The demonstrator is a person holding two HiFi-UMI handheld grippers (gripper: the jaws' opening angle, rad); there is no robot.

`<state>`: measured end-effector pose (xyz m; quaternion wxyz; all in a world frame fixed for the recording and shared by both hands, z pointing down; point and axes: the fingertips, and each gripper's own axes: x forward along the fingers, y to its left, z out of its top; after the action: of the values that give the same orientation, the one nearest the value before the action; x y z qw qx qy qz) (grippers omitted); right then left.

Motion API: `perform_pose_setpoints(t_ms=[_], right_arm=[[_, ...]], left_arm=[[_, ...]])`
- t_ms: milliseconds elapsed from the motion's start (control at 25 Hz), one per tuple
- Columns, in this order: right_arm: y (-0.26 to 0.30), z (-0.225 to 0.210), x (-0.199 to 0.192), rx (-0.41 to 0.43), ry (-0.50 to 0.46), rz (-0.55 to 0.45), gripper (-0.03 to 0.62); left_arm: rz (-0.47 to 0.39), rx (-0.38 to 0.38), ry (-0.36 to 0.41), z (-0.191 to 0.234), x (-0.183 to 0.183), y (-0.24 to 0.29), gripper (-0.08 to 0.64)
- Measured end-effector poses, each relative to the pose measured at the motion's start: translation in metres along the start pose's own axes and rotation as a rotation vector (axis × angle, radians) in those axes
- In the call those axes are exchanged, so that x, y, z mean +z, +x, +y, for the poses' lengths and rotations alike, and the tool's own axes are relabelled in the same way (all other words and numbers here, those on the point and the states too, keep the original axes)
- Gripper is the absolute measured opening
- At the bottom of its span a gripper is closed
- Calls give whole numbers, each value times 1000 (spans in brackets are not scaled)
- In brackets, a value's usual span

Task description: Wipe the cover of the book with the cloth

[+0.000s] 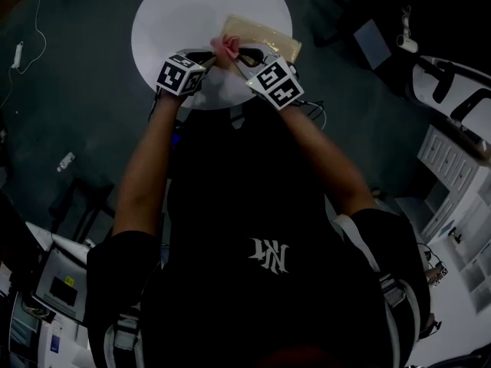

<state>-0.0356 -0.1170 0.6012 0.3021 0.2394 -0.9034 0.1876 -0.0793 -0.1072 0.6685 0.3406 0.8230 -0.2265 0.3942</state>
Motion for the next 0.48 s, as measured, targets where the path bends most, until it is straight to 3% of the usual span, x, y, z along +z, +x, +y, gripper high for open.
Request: perform_pose_setpoints(t_ms=[280, 480], right_arm=[[54, 10, -7, 43, -23, 94, 21], [67, 10, -22, 45, -97, 140, 21]], left_arm=[[-8, 4, -8, 3, 0, -1, 41], [-12, 0, -14, 3, 0, -2, 41]])
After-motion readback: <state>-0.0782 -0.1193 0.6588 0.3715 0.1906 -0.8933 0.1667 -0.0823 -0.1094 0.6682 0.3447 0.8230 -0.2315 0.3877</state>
